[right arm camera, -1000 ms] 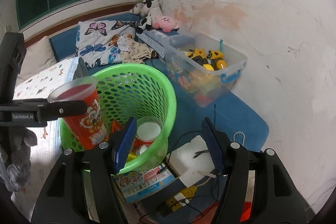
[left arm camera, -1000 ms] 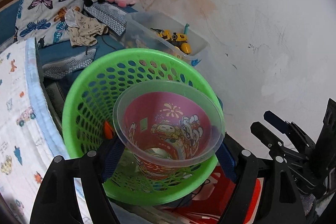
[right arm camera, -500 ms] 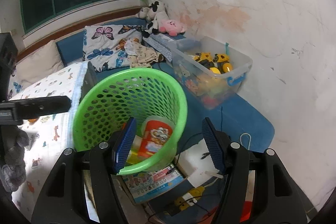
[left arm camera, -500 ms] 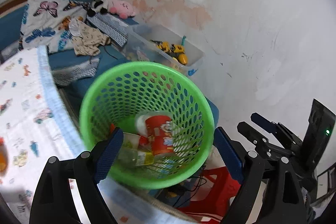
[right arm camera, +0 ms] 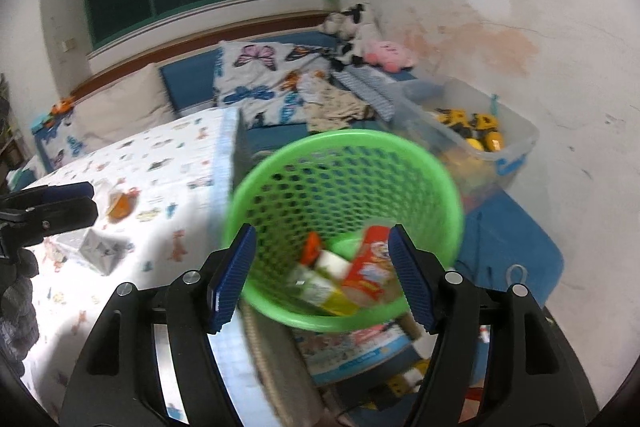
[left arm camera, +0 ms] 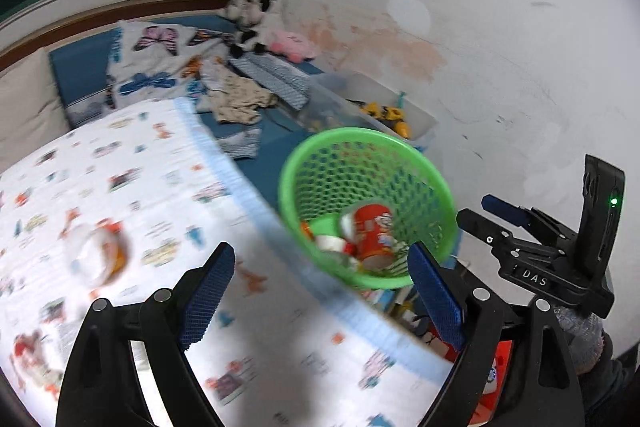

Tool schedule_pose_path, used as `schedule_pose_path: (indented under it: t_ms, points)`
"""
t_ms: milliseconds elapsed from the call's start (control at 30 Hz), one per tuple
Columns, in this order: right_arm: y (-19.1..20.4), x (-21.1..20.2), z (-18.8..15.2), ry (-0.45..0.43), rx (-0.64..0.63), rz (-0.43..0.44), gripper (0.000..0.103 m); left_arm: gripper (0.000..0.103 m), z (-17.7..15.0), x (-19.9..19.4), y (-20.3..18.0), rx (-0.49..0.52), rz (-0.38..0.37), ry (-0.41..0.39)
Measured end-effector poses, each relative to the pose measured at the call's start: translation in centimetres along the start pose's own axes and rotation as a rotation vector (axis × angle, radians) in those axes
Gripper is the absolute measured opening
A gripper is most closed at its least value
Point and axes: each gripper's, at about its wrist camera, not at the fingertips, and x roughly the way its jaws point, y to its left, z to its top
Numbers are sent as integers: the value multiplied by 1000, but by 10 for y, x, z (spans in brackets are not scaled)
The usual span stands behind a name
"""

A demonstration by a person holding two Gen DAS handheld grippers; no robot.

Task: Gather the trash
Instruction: 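Grasp the white milk carton with the right tool while the left tool grasps the crumpled plastic bag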

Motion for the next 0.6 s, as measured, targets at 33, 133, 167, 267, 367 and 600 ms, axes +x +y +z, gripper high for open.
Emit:
schedule_pose_path:
  t_ms: [33, 133, 167, 267, 367, 600]
  points:
    - [9, 3, 0, 7, -11, 19, 69, 92, -3, -9, 10, -14, 26, -12]
    - [32, 11, 1, 18, -41, 55, 70, 95, -11, -31, 33, -42, 81, -54]
    - [38, 12, 0, 20, -47, 67, 71, 95, -14, -42, 44, -60, 114, -73]
    - [60, 20, 1, 30, -71, 109, 73, 96, -18, -64, 66, -95, 157, -118]
    - [87, 26, 3, 36, -98, 162, 76, 96, -26, -85, 87, -110, 211, -169]
    - [135, 36, 6, 51, -136, 293, 86, 96, -45, -122, 136, -175, 309, -187]
